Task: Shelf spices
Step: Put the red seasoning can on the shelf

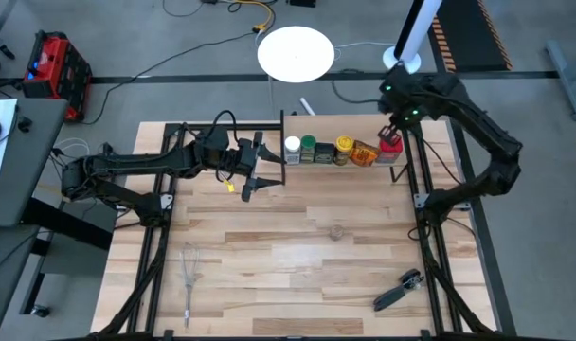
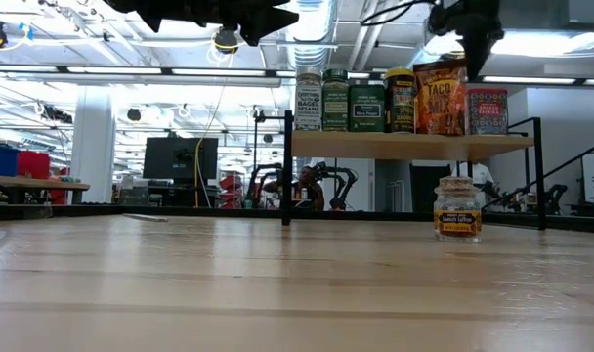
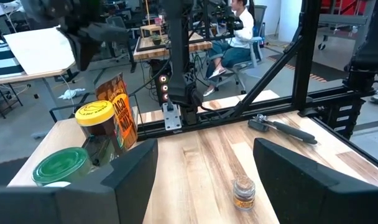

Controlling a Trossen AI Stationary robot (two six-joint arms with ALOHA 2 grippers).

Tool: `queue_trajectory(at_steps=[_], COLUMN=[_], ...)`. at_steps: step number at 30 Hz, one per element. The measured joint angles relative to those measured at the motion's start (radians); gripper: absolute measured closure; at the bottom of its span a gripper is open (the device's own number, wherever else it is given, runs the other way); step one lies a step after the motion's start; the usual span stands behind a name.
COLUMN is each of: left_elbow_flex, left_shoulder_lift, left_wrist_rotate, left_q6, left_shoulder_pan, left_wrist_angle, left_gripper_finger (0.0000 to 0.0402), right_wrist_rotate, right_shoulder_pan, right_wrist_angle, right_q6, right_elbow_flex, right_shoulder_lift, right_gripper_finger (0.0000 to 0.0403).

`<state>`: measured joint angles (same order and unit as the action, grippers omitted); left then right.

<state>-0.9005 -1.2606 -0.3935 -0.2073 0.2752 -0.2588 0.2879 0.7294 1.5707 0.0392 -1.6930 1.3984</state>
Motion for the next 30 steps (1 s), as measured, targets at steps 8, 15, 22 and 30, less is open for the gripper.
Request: queue_trajectory(at_steps=[8,15,22,30], left_elbow_flex=[0.000,0.000,0.000,0.000], left_shoulder_lift=[0.000,0.000,0.000,0.000], left_wrist_rotate=[0.000,0.000,0.000,0.000], left_q6=[0.010,0.015,0.017,0.017], left_shoulder_pan=[-0.006,-0.006,-0.006,-0.007], left_wrist_angle=[0.014,0.016,0.015,0.016], left_gripper_finger=[0.0146,0.0146,0.0146,0.0146], right_wrist_rotate=[-0.053,-0.077,-0.078,-0.078], right_shoulder_pan=[0.076,0.085,0.083,0.042], right_wrist_angle=[0.000,-0.001,0.001,-0.050], right_q6=[-0.130,-0.249,-0.302,-0.323], right_elbow_flex=[0.116,0.249,0.351,0.409], right_shoulder_lift=[-0.101,-0.190,-0.239,-0.232], right_gripper_finger=[0.0401,0.0401,0.0401,0.0400])
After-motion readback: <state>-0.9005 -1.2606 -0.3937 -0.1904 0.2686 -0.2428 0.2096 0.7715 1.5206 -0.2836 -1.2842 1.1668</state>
